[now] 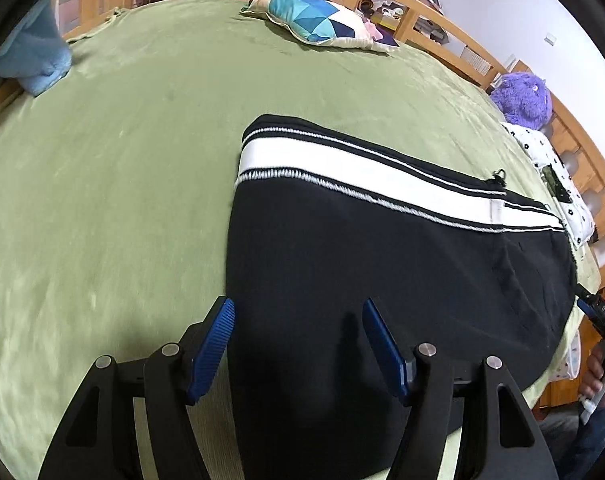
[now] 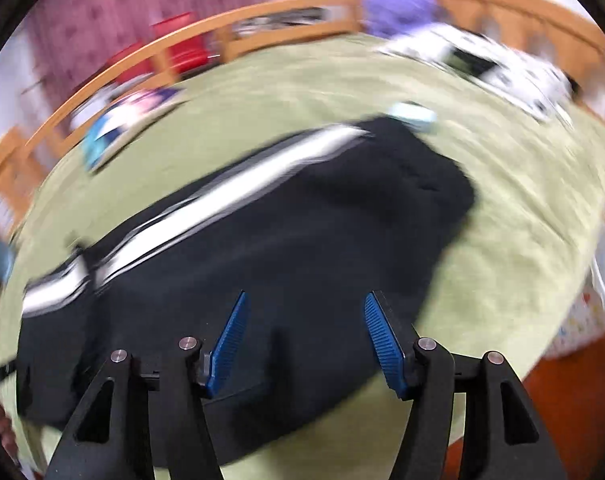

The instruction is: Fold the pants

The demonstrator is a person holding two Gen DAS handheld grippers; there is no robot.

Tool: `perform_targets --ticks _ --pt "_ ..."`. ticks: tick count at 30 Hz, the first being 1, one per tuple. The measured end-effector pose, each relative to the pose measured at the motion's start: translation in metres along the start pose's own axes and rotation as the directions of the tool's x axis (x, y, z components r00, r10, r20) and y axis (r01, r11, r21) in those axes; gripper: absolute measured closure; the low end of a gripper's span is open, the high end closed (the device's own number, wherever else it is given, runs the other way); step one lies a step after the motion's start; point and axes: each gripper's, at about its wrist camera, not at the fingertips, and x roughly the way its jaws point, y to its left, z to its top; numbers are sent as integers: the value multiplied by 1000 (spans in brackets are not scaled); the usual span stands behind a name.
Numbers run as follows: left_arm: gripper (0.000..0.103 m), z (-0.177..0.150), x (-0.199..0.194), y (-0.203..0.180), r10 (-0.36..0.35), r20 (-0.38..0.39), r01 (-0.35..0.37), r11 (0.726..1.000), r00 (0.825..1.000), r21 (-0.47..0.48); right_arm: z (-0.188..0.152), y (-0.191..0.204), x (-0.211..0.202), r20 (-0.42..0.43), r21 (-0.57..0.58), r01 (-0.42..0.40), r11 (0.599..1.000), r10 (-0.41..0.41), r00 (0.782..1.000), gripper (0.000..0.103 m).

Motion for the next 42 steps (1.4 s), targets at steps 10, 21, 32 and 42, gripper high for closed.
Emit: perform_targets --ticks 10,21,32,42 --pt "40 21 38 26 -86 -34 82 992 996 -94 29 -79 93 -5 251 -116 961 121 993 39" --pt "92 37 25 7 -109 0 109 994 994 0 56 -32 66 80 128 -125 984 116 990 86" --pt "93 52 -62 22 -139 172 139 990 975 13 74 75 -58 283 36 -214 976 195 939 87" --pt "93 46 -124 116 70 256 -54 996 964 -68 48 160 -77 230 -73 -412 908 418 879 87"
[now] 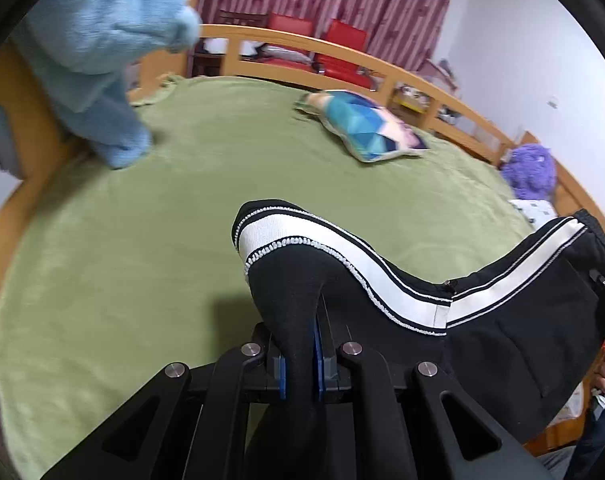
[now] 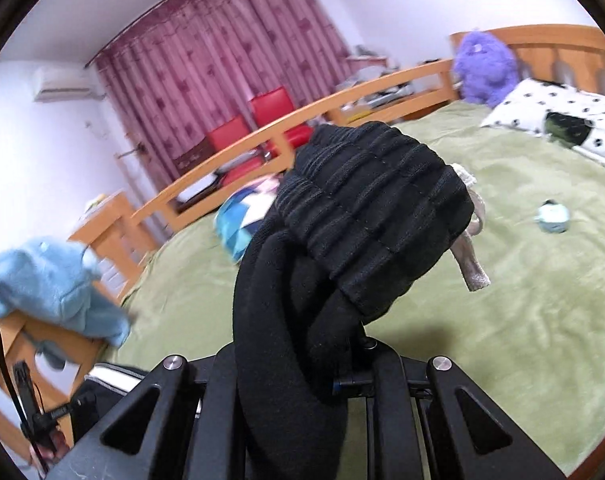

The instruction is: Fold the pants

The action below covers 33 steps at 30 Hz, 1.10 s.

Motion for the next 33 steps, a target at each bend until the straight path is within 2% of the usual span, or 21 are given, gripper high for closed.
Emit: perform_targets --ticks 3,6,7,8,9,11,12,14,17,19,22,25,28,33 --pt "93 -10 13 21 20 -57 -21 1000 998 -19 -20 -1 21 -63 -20 15 1000 -16 998 87" --pt "88 -25 33 36 48 -116 -55 997 992 -56 -41 -24 44 -123 -66 137 988 -144 982 85" --pt "83 -29 38 39 60 -134 -69 996 989 -63 -47 -38 53 -163 -72 179 981 -188 968 82" --pt "77 -36 43 42 65 -155 -77 994 986 -74 -59 -57 65 -236 -72 219 973 -230 944 79" --pt "72 -43 46 46 57 -169 -72 994 984 -87 -64 -67 71 -279 -67 229 971 -239 930 78" --pt "53 -54 47 50 46 -183 -65 993 982 -103 -85 -94 81 -396 -39 242 970 -237 887 74" --pt "49 -60 47 51 48 -191 -69 992 980 -103 -93 -102 80 -414 -23 234 972 -223 882 73" --pt "45 -73 46 50 62 -208 -81 993 976 -84 -104 -105 67 -414 -31 241 970 -232 880 64" --pt "44 -94 46 53 94 -238 -111 992 967 -60 -108 -92 40 -368 -123 287 950 -312 876 61" --pt "41 -107 42 55 94 -247 -111 992 964 -58 -109 -83 23 -345 -156 292 944 -329 879 61" --pt "37 -121 34 56 88 -253 -107 992 963 -61 -109 -60 -3 -287 -190 280 941 -326 901 61" --pt "36 -129 21 57 64 -259 -88 993 964 -83 -104 -27 -13 -247 -212 208 955 -259 934 61" --pt "36 -134 7 57 58 -261 -84 992 964 -90 -109 12 -5 -265 -229 107 967 -168 949 61" --pt "36 -144 -22 57 39 -231 -66 992 972 -112 -146 78 31 -360 -218 -78 973 -6 933 61"
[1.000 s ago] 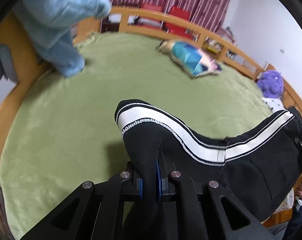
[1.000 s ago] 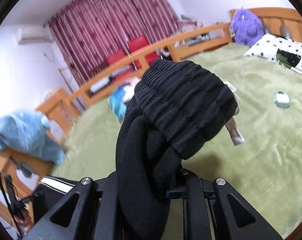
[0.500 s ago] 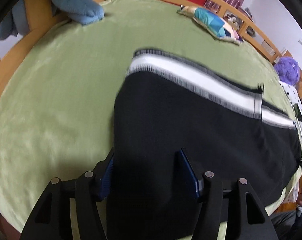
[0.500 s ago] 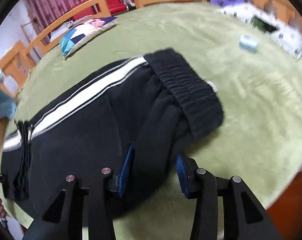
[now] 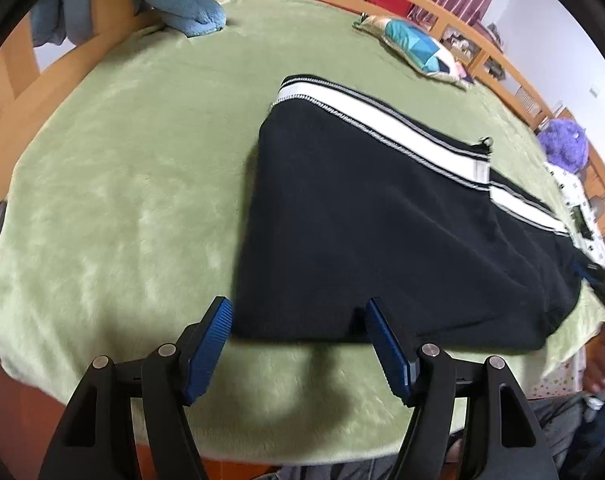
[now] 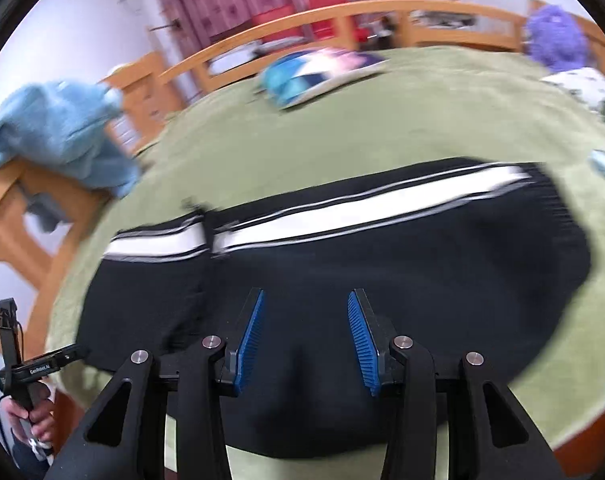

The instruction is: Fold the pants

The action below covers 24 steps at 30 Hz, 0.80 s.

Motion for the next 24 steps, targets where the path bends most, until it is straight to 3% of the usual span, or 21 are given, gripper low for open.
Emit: perform_targets --ticks 4,8,11,13,15,20,22,24 --pt "35 -8 -17 3 -20 6 21 999 1000 -28 -13 54 47 -101 -51 -128 990 123 987 61" --pt "35 -9 -29 -1 -32 32 33 999 999 -9 -36 77 87 -189 -74 -80 994 65 980 60" --pt "35 -12 -32 1 -35 39 35 999 999 -11 -47 75 87 -180 1 -124 992 122 976 62" --pt "35 -12 -32 3 -50 38 51 998 998 -23 -47 79 89 -229 23 -183 983 184 956 80" --pt "35 -11 -33 4 -50 38 51 998 998 -28 -45 81 81 -191 5 -177 984 175 966 97" --pt "35 -16 -39 7 -51 60 52 998 997 -20 -38 61 34 -55 98 -331 938 338 940 97" --pt "35 -17 -37 10 -53 68 55 998 996 -27 -43 59 35 -79 98 -310 946 318 945 96" --pt "35 -18 -33 14 -53 65 56 998 996 -41 -57 64 51 -161 61 -274 960 280 946 95"
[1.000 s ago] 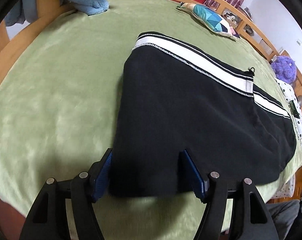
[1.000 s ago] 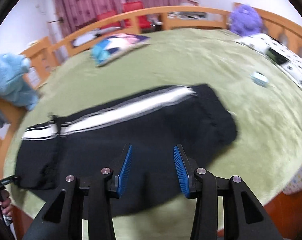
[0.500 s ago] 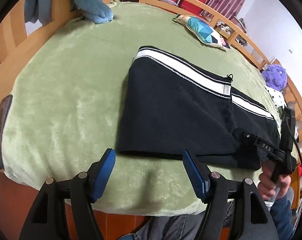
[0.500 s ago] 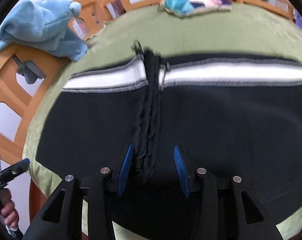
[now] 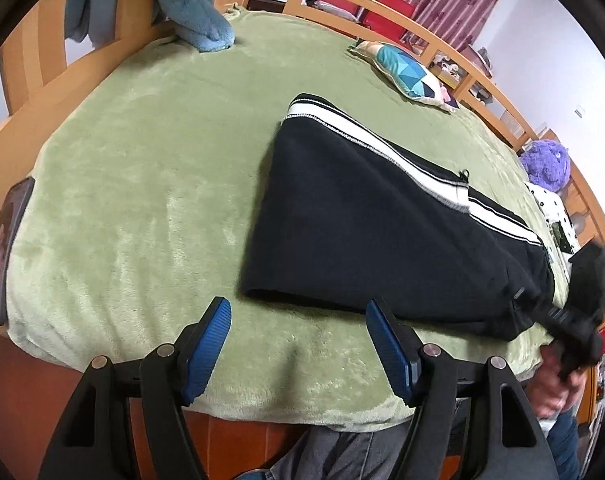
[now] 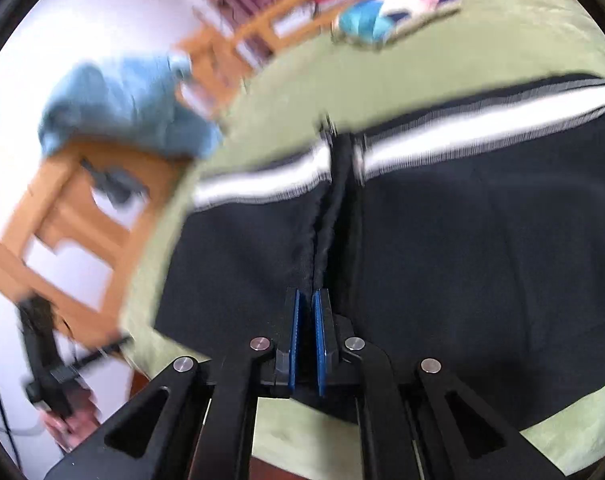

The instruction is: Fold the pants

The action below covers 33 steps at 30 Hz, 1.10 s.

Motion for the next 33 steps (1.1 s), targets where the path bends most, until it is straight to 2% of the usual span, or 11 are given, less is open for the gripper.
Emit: perform_targets --ticks 1,4,9,12,19,21,23,25,28,30,33 --pt "35 0 3 1 0 -3 0 1000 1000 -9 -7 -2 14 -50 -11 40 999 -40 998 88" --pt "35 -2 10 6 -10 -5 9 1000 1000 -20 -14 -2 9 -2 2 56 998 -56 998 69" --pt "35 -1 22 8 -5 4 5 1000 1000 -15 -1 11 -14 62 -55 93 994 -89 994 63" --pt "35 3 27 7 -11 4 11 1000 1000 -9 17 17 -13 93 -84 103 991 -95 991 52" --pt "35 13 37 6 -46 -17 46 999 999 -11 61 17 48 17 -50 111 992 -111 994 52" --pt "35 15 40 7 -55 -19 54 998 998 -16 74 13 72 -12 -29 144 989 -144 990 53" --pt "35 19 44 9 -67 -18 66 997 998 -27 86 7 94 -56 -5 156 988 -156 986 83" --pt "35 22 49 12 -80 -19 79 996 997 -41 92 9 89 -31 -40 142 989 -144 989 89" --pt "35 25 54 14 -103 -26 101 993 994 -58 99 -2 58 59 18 47 999 -48 997 89" --pt "35 26 60 12 -118 -38 116 992 992 -55 98 -9 58 46 45 70 997 -72 996 89" --pt "35 26 68 6 -106 -59 104 994 993 -23 84 -11 83 -41 -26 166 986 -167 985 83"
